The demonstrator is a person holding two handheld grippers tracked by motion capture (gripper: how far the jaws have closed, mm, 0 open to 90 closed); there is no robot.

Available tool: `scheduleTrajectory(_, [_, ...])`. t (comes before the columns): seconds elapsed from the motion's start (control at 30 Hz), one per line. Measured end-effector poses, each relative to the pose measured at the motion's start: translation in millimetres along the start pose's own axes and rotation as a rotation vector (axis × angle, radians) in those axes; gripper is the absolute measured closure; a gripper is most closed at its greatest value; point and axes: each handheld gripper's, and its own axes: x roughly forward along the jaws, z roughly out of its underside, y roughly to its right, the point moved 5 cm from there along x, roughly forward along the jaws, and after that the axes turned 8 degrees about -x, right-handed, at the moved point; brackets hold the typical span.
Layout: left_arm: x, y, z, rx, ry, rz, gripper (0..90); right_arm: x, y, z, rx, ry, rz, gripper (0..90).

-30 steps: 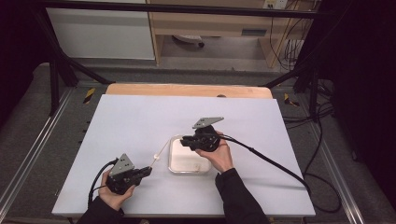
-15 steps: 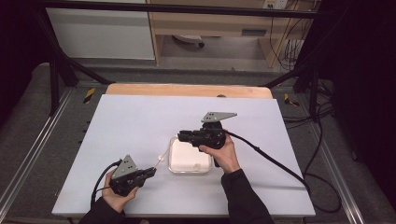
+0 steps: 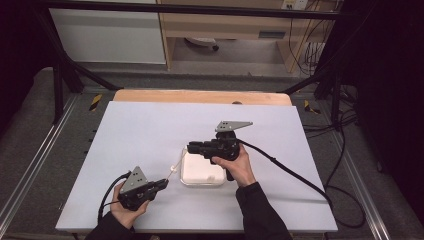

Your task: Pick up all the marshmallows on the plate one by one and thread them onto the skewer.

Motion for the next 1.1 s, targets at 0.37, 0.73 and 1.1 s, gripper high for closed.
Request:
scheduleTrajectory(0.37, [-0.4,1.2,-0.1,0.018,0.018,0.000,88.5,1.6,-1.3,0.9,0.019,0.008,-0.028,79.0])
scheduleTrajectory(0.73, [2.1,1.5,0.8,0.053,0.046,-0.002,88.6,5.3,-4.8,2.5,0.049,0.033,-0.063,79.6])
scheduleTrajectory(1.1, [11.0,3.2,2.0,0.070,0.021,-0.018,88.8,6.9,-11.8,7.4,0.032,0.024,-0.080,79.9])
